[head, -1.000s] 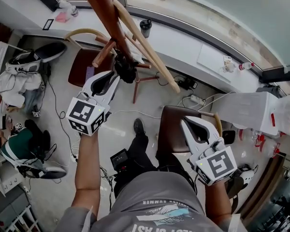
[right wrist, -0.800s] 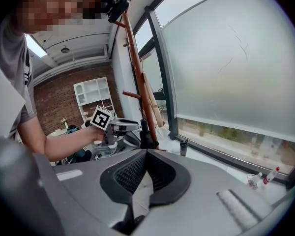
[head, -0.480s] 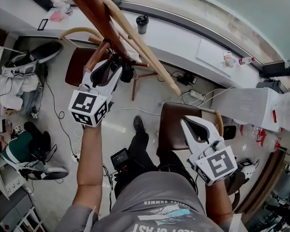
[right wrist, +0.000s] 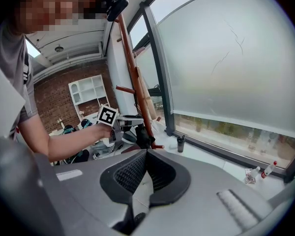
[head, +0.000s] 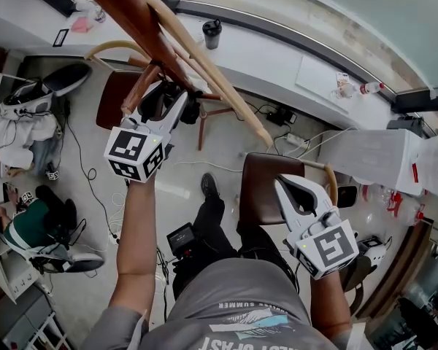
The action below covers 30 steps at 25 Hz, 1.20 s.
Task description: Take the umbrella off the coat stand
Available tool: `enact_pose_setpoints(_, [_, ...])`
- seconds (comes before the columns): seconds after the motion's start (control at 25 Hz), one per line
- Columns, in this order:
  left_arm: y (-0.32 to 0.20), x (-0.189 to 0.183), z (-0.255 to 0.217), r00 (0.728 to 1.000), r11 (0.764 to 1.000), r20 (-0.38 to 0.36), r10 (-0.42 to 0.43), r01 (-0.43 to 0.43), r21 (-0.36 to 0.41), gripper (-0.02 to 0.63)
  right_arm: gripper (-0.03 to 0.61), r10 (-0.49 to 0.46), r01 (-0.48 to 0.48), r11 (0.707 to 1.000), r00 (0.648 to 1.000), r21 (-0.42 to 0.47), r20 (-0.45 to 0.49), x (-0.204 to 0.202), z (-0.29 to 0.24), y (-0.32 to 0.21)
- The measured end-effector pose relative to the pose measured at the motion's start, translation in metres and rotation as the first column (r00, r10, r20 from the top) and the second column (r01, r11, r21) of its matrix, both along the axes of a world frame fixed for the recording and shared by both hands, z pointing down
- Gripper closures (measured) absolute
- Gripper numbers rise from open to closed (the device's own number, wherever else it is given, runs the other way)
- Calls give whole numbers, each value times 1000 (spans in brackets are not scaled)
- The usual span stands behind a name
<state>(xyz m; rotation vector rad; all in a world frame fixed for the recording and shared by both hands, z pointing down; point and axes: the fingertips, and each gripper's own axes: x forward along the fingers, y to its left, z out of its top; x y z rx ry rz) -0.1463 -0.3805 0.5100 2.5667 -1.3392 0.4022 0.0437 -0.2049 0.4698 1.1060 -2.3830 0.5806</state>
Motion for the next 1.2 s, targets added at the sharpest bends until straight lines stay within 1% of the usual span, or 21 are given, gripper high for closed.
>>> enact_pose_setpoints(0.08, [-1,3,0,1000,1000,6,6,-6,1,460,577,3,-3,1000,1000,-1,0,2,0,0])
enact_pose_setpoints(0.16, [0,4,0,1000,1000,22,5,-5,2,466,577,4,-4,1000,1000,-1,0,4,0,0])
enact_pose_setpoints(0.4, [6,4,-1,998,1000,58,3,-3,-11,469,577,0,0,1000,1000,2,1,8,-2,0])
enact_pose_setpoints(0.56, [14,3,-8,998,1000,69,-8,8,0,471,577,-13,13,1000,1000,10,4,8,-6,-1])
enact_pose_setpoints(0.84, [34,-4,-33,998,999,64,-26,24,31,471,577,-40,40,999,999,29,6,4,-14,4])
enact_pose_setpoints(1.2, [57,-12,-76,996,994,67,-57,51,92,471,577,-69,68,996,998,60,13,3,-31,8])
